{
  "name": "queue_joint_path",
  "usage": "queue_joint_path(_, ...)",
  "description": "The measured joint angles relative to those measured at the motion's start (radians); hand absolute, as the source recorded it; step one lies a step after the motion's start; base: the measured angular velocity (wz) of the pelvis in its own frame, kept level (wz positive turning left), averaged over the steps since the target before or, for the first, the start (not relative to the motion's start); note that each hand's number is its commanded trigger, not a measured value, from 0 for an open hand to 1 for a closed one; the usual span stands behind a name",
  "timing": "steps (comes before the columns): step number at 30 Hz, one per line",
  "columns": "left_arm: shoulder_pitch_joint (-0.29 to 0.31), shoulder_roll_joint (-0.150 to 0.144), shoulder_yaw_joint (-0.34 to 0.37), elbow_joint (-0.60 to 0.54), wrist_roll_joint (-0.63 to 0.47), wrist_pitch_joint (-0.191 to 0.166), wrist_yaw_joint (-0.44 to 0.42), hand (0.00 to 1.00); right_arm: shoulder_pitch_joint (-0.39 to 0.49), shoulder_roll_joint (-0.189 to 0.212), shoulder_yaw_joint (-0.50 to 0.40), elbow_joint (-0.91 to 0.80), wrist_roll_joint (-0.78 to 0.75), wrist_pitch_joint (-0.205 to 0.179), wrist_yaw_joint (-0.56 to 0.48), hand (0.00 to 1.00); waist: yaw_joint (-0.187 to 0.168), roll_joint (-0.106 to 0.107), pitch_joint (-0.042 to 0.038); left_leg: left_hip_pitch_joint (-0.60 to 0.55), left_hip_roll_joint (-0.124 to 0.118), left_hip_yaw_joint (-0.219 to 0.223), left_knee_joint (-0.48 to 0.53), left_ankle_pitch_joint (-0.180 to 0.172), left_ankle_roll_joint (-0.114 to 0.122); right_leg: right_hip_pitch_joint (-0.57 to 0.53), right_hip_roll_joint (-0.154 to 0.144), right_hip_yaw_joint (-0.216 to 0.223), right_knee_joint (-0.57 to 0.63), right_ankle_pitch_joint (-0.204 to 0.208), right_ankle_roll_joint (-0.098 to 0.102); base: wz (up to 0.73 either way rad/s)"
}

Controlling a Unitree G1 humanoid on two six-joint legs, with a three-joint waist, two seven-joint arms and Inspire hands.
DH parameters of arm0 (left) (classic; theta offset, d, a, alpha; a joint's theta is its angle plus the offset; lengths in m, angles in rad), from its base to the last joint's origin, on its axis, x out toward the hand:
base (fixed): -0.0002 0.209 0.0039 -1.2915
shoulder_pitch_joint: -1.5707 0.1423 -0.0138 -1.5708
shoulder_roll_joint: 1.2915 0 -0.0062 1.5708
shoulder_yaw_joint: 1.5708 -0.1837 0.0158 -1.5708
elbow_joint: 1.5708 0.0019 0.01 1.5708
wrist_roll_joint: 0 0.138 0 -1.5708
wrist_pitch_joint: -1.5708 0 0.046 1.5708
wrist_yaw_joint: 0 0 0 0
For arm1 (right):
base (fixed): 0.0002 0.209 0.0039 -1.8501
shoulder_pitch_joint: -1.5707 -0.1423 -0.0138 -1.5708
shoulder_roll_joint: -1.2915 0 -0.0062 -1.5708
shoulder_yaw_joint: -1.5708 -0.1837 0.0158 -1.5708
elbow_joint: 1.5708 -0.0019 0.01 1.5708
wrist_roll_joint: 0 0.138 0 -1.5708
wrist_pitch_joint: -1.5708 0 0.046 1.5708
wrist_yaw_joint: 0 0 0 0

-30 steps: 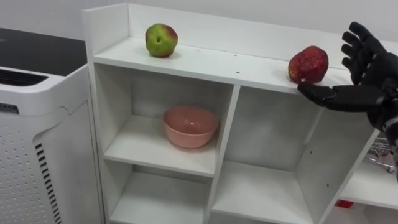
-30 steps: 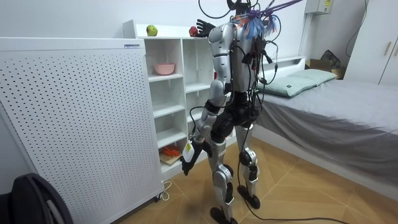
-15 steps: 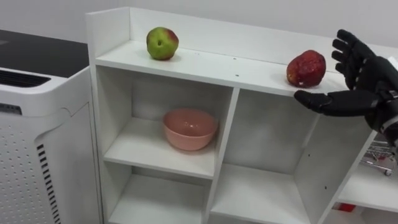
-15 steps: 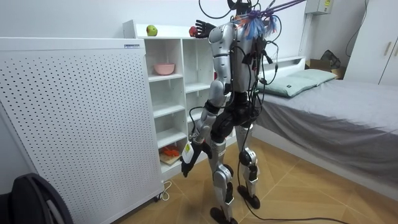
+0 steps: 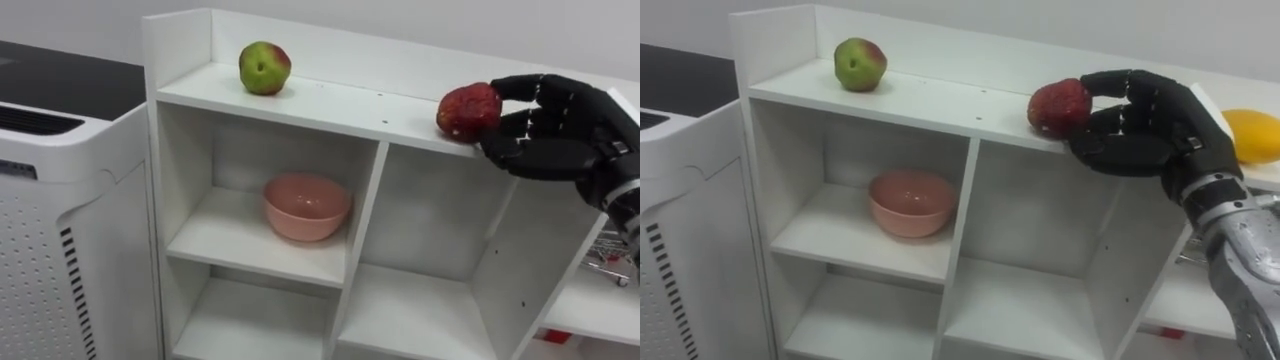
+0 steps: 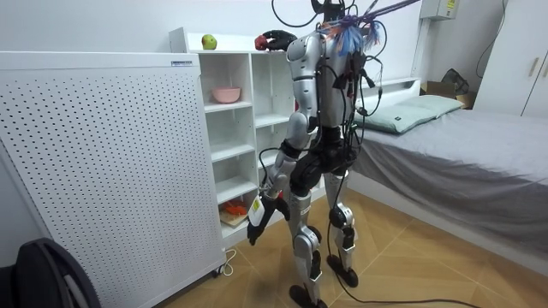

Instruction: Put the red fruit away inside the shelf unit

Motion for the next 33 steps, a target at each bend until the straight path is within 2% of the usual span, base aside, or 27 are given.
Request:
queue_joint_path(5, -0.001, 0.004, 0.000, -0.001, 0.000, -0.001, 0.001, 0.00, 0.000, -0.001, 0.017, -0.027, -0.002, -0.011, -0.005, 1.00, 0.004, 0.000, 0.0014, -0.002, 0.000, -0.004, -0.001, 0.000, 0.000, 0.001, 0.000, -0.002, -0.001, 0.000, 0.000, 0.02)
queue_joint_path(13, -0.005, 0.001, -0.018, -0.001, 0.000, -0.019, 0.008, 0.00, 0.016, -0.001, 0.050, -0.130, 0.001, -0.018, 0.018, 1.00, -0.004, 0.017, 0.0123, -0.018, 0.000, -0.001, -0.001, 0.000, 0.000, -0.010, 0.000, 0.000, 0.000, 0.000, 0.000, 0.01)
queue_joint_path(18, -0.011, -0.001, -0.018, 0.006, 0.001, -0.021, 0.017, 0.00, 0.080, -0.001, 0.050, -0.277, -0.002, -0.018, 0.039, 1.00, -0.004, 0.021, 0.0078, -0.020, 0.000, 0.001, -0.003, 0.000, 0.000, -0.019, 0.001, 0.000, 0.000, 0.000, 0.000, -0.01)
queue_joint_path(21, -0.010, -0.003, -0.019, 0.006, 0.002, -0.021, 0.021, 0.00, 0.117, 0.000, 0.077, -0.368, -0.040, -0.015, 0.067, 1.00, 0.000, 0.027, 0.0040, -0.019, 0.000, 0.010, -0.003, 0.000, 0.000, -0.025, 0.001, 0.022, 0.000, 0.000, 0.000, -0.11)
queue_joint_path(24, -0.010, -0.003, -0.019, 0.006, 0.003, -0.021, 0.022, 0.00, 0.135, 0.001, 0.111, -0.402, -0.081, 0.000, 0.102, 1.00, 0.001, 0.034, 0.0030, -0.017, -0.001, 0.011, -0.003, 0.000, 0.000, -0.025, 0.001, 0.033, -0.001, 0.000, 0.000, -0.02)
queue_joint_path(27, -0.015, 0.000, -0.040, 0.006, 0.001, -0.019, 0.023, 0.00, 0.135, 0.005, 0.136, -0.426, -0.088, 0.032, 0.120, 1.00, 0.001, 0.046, 0.0025, -0.018, -0.001, 0.010, -0.003, 0.000, 0.000, -0.026, 0.001, 0.028, -0.001, 0.000, 0.000, 0.00)
queue_joint_path(30, -0.019, -0.001, -0.053, 0.006, 0.001, -0.017, 0.024, 0.00, 0.146, 0.007, 0.153, -0.461, -0.092, 0.046, 0.158, 1.00, 0.000, 0.054, 0.0016, -0.019, 0.000, 0.010, -0.003, 0.000, 0.000, -0.026, 0.001, 0.026, 0.000, 0.000, 0.000, 0.00)
queue_joint_path(32, -0.019, -0.001, -0.061, 0.007, -0.002, -0.018, 0.024, 0.00, 0.169, 0.016, 0.153, -0.479, -0.096, 0.049, 0.177, 1.00, 0.000, 0.054, 0.0013, -0.018, 0.000, 0.009, -0.003, 0.000, -0.001, -0.024, 0.001, 0.027, -0.001, 0.000, 0.000, 0.02)
queue_joint_path(33, -0.018, -0.001, -0.072, 0.012, -0.006, -0.017, 0.029, 0.00, 0.184, 0.033, 0.153, -0.486, -0.095, 0.053, 0.191, 1.00, 0.001, 0.053, 0.0010, -0.017, 0.000, 0.008, -0.003, 0.000, -0.001, -0.023, 0.001, 0.027, -0.001, 0.000, 0.000, 0.00)
